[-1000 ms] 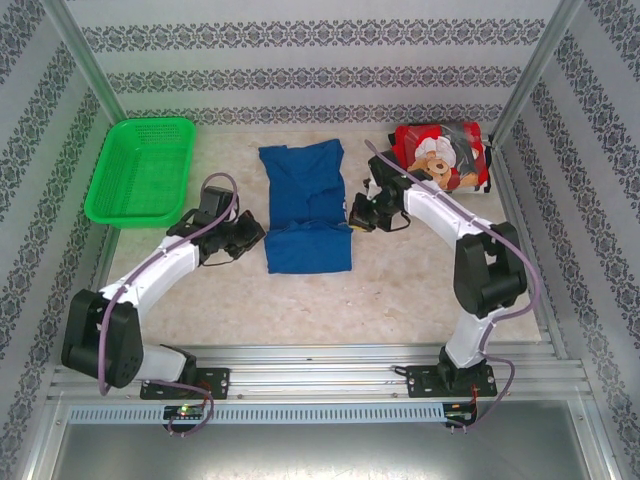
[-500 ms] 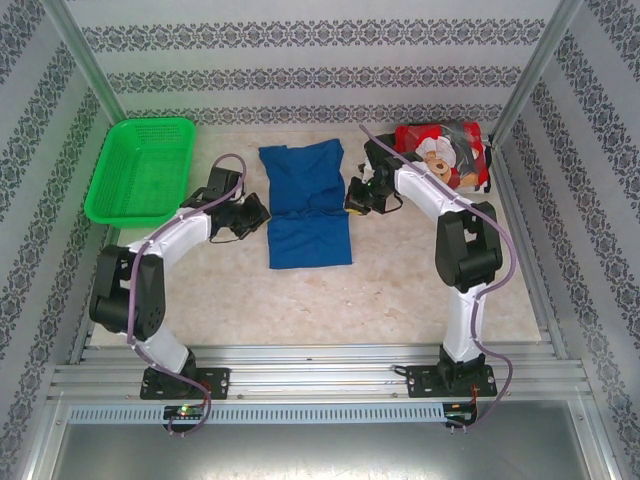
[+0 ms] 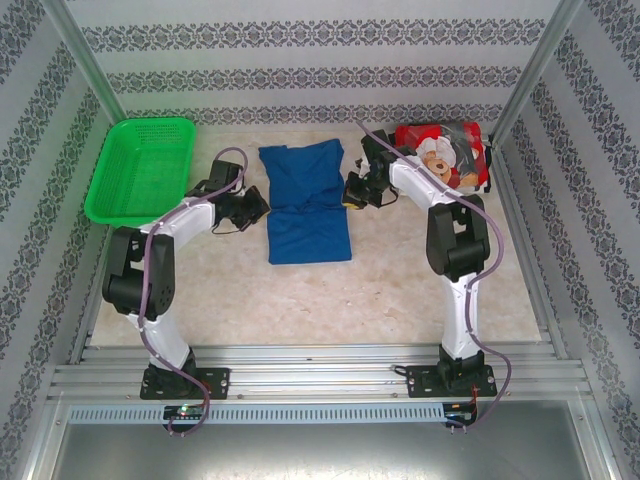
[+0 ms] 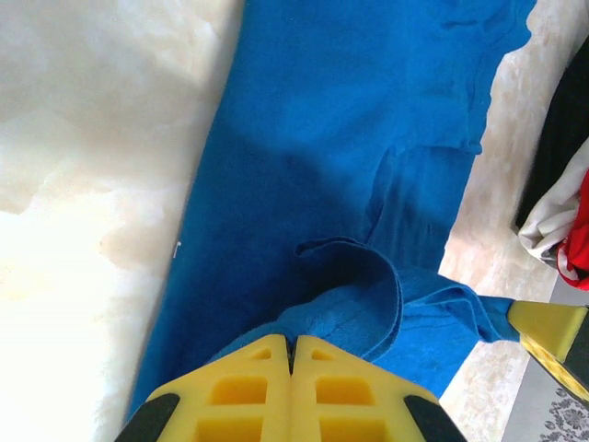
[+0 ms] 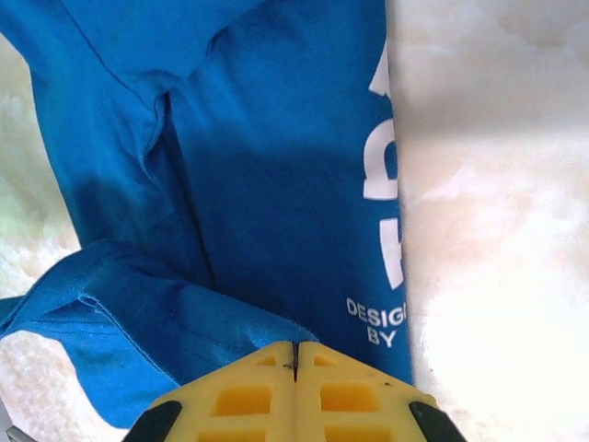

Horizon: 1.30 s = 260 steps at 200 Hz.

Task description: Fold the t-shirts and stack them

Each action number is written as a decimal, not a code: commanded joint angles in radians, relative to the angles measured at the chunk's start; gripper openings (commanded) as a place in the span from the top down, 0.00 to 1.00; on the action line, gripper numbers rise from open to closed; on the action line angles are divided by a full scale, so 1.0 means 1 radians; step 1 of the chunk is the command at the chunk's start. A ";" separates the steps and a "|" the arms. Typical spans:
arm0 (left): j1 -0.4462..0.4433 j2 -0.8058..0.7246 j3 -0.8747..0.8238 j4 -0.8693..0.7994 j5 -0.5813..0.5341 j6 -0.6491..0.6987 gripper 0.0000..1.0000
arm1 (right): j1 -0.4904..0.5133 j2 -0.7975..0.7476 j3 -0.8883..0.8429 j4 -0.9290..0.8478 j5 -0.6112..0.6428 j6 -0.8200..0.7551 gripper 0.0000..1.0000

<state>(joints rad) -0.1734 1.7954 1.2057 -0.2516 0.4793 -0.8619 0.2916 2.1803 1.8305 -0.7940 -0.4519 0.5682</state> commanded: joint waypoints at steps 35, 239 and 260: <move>0.031 0.046 0.044 0.028 0.020 0.037 1.00 | -0.012 0.067 0.079 -0.015 -0.020 -0.009 0.97; 0.071 -0.148 0.200 -0.084 0.107 0.060 0.33 | -0.057 -0.295 -0.114 0.141 -0.097 0.002 0.49; 0.020 -0.247 0.085 -0.178 0.095 0.117 0.32 | -0.029 -0.421 -0.328 0.163 -0.059 -0.027 0.43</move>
<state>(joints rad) -0.1036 1.6440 1.4075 -0.2394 0.5823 -0.8570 0.2260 1.8671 1.7073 -0.6601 -0.5274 0.5930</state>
